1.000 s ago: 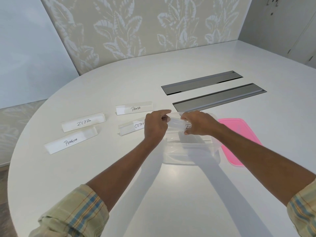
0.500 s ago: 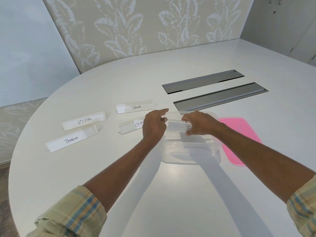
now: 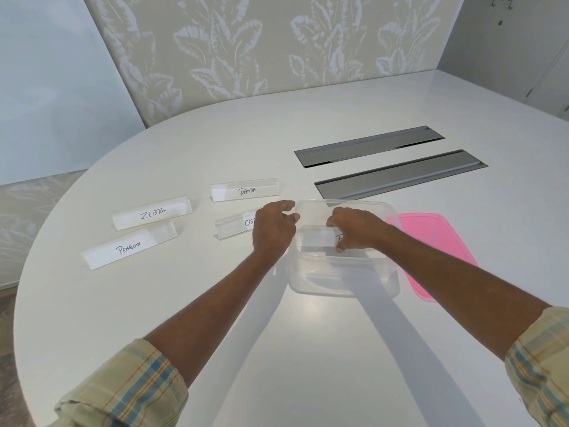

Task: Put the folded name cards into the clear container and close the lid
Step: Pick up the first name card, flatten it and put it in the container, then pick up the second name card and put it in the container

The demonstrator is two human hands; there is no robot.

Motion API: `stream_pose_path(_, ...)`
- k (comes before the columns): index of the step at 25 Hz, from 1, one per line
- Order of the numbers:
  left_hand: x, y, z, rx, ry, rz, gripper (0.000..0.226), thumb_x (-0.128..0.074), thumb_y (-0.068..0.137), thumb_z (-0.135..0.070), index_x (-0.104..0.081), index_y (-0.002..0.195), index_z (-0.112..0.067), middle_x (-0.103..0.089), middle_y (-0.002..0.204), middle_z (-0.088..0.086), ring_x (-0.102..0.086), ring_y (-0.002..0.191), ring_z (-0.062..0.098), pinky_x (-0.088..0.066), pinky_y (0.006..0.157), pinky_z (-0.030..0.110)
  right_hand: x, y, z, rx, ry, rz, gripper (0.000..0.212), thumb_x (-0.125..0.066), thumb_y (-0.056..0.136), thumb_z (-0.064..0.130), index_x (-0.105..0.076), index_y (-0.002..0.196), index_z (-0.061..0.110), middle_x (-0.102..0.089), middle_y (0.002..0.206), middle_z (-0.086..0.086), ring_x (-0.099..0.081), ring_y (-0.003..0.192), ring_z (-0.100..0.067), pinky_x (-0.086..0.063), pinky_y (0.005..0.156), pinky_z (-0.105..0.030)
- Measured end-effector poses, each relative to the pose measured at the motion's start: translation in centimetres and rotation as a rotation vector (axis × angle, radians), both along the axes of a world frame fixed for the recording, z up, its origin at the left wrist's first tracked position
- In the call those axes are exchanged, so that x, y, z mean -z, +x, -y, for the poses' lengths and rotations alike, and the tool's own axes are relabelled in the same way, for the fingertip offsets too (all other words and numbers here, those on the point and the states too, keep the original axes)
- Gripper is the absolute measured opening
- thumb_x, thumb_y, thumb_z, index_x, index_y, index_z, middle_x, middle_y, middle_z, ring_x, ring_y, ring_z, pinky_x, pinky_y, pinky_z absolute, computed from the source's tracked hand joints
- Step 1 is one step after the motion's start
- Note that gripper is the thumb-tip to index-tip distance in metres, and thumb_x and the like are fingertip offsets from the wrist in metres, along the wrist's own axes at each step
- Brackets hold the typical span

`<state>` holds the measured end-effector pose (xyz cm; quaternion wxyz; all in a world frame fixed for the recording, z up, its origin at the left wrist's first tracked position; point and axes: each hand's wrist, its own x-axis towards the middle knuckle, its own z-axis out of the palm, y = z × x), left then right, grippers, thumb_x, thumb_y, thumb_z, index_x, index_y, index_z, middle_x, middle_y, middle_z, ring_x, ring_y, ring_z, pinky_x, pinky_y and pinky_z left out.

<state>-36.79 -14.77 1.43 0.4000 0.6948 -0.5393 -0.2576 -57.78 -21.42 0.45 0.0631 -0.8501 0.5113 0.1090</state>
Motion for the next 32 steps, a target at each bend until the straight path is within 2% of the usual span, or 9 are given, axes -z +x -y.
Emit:
stream_pose_path(5, -0.1, 0.3, -0.3, 0.013, 0.018, -0.010, 0.029, -0.076, 0.098, -0.021, -0.079, 0.127, -0.018, -0.078, 0.130, -0.001, -0.075, 0.109, 0.020, -0.057, 0.102, 0.039, 0.8, 0.3, 0.3, 0.011, -0.018, 0.010, 0.068, -0.086, 0.085, 0.030, -0.055, 0.145, 0.020, -0.059, 0.139, 0.000, -0.059, 0.129, -0.027, -0.050, 0.093, -0.039)
stream_pose_path(10, -0.3, 0.6, -0.4, 0.017, 0.031, -0.019, 0.029, -0.078, 0.097, -0.024, -0.079, 0.125, -0.018, -0.079, 0.126, -0.001, -0.076, 0.105, 0.018, -0.058, 0.102, 0.038, 0.9, 0.0, 0.7, 0.025, -0.074, 0.038, 0.062, -0.086, 0.084, 0.028, -0.061, 0.140, 0.021, -0.063, 0.133, 0.000, -0.063, 0.123, -0.028, -0.050, 0.088, -0.038)
stream_pose_path(17, -0.3, 0.4, -0.3, 0.027, 0.042, 0.001, 0.028, -0.075, 0.099, -0.023, -0.080, 0.126, -0.017, -0.080, 0.125, 0.000, -0.075, 0.113, 0.021, -0.056, 0.104, 0.041, 1.3, 0.1, 0.8, 0.038, -0.100, 0.062, 0.045, -0.085, 0.083, 0.024, -0.069, 0.125, 0.022, -0.066, 0.119, -0.001, -0.066, 0.111, -0.030, -0.042, 0.077, -0.035)
stream_pose_path(21, -0.3, 0.3, -0.3, 0.019, 0.041, -0.022, 0.026, -0.074, 0.099, -0.023, -0.081, 0.123, -0.017, -0.081, 0.121, 0.001, -0.075, 0.113, 0.022, -0.056, 0.104, 0.041, 1.2, 0.1, 0.5, 0.062, -0.108, 0.084, 0.047, -0.083, 0.086, 0.024, -0.067, 0.131, 0.024, -0.066, 0.123, 0.000, -0.066, 0.115, -0.029, -0.040, 0.078, -0.033)
stream_pose_path(23, -0.2, 0.4, -0.4, 0.019, 0.021, -0.036, 0.027, -0.075, 0.098, -0.024, -0.080, 0.124, -0.015, -0.081, 0.122, 0.001, -0.075, 0.112, 0.021, -0.057, 0.104, 0.042, 0.6, 0.2, 0.1, 0.076, -0.102, 0.103, 0.054, -0.083, 0.087, 0.029, -0.064, 0.138, 0.027, -0.065, 0.130, 0.002, -0.064, 0.121, -0.027, -0.043, 0.083, -0.034)
stream_pose_path(26, -0.1, 1.0, -0.7, 0.005, 0.001, -0.085, 0.030, -0.077, 0.097, -0.023, -0.079, 0.125, -0.013, -0.080, 0.124, 0.002, -0.076, 0.111, 0.020, -0.057, 0.104, 0.043, -1.2, 0.4, -0.5, 0.129, -0.101, 0.196, 0.055, -0.086, 0.086, 0.030, -0.066, 0.137, 0.029, -0.067, 0.130, 0.004, -0.064, 0.122, -0.023, -0.051, 0.092, -0.037)
stream_pose_path(32, -0.2, 5.3, -1.3, -0.115, 0.024, -0.151, 0.026, -0.078, 0.095, -0.019, -0.080, 0.121, -0.018, -0.080, 0.120, 0.000, -0.073, 0.117, 0.019, -0.056, 0.107, 0.044, -5.6, 3.1, -1.4, 0.193, -0.213, 0.471, 0.031, -0.082, 0.090, 0.021, -0.076, 0.121, 0.022, -0.074, 0.110, 0.003, -0.069, 0.106, -0.023, -0.057, 0.091, -0.042)
